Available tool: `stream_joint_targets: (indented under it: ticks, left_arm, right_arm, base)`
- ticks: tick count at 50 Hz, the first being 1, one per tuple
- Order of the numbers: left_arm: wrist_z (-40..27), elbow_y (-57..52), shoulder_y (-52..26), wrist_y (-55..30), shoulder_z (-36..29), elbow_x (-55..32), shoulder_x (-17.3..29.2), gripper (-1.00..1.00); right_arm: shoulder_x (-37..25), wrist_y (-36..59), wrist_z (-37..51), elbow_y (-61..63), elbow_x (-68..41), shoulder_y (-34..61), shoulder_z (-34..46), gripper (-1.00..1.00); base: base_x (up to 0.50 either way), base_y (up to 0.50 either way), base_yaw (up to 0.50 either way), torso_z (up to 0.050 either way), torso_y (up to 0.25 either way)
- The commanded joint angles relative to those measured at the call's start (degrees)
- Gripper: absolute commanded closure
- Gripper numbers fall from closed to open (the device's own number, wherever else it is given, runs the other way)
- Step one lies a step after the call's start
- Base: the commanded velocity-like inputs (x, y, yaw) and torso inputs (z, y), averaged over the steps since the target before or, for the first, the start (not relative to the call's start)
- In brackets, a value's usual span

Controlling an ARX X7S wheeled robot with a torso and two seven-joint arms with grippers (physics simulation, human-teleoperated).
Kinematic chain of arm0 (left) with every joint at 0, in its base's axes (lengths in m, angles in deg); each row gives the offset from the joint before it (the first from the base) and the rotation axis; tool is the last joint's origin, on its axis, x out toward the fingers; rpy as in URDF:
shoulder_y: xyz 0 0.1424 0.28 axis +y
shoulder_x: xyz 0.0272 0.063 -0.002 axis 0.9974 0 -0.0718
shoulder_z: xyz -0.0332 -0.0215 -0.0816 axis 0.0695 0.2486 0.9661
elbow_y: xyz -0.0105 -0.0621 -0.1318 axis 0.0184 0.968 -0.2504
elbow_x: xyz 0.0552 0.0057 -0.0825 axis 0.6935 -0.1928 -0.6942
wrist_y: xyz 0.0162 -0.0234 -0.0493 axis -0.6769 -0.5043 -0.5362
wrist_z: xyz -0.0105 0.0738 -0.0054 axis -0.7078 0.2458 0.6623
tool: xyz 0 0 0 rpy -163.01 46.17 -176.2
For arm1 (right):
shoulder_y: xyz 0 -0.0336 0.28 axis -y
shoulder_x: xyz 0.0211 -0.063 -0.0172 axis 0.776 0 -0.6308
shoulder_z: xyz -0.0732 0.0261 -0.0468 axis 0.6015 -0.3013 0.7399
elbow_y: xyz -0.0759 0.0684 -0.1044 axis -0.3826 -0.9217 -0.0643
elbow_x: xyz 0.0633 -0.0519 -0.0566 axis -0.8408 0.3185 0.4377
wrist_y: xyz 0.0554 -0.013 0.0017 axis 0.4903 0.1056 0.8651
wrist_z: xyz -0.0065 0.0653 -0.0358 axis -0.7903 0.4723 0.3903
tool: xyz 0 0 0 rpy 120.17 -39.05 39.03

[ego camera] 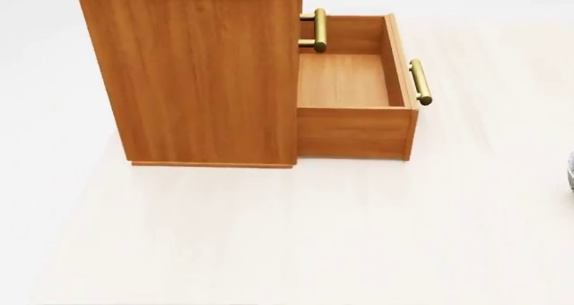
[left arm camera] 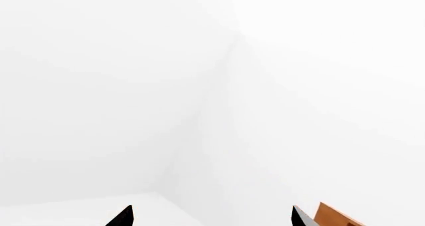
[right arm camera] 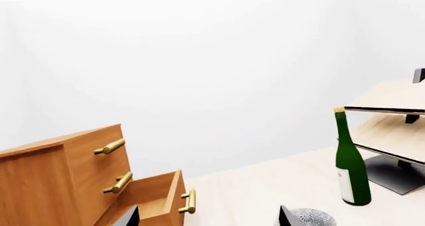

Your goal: Put the bowl on top of the cabinet.

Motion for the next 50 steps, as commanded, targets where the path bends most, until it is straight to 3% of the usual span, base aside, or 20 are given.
stream_joint_targets:
  ticks: [1,50]
  left_arm:
    - [-0.08,-0.05,0.09,0.1,-0.28,-0.05,0.09,-1.0]
    - [-0.14,-0.11,0.71,0.74,-0.73,-0.85,0.49,-1.0]
  right_arm:
    - [-0.2,0.47,-0.04,-0.36,-0.94,-0.17,-0.14,-1.0]
    - [-1.58,2.16,-0.08,-0.45,-2.31,-1.17,1.71,-1.0]
  base:
    - [0.5,0.0,0.0,0.0,0.0]
    - [0.5,0.0,0.0,0.0,0.0]
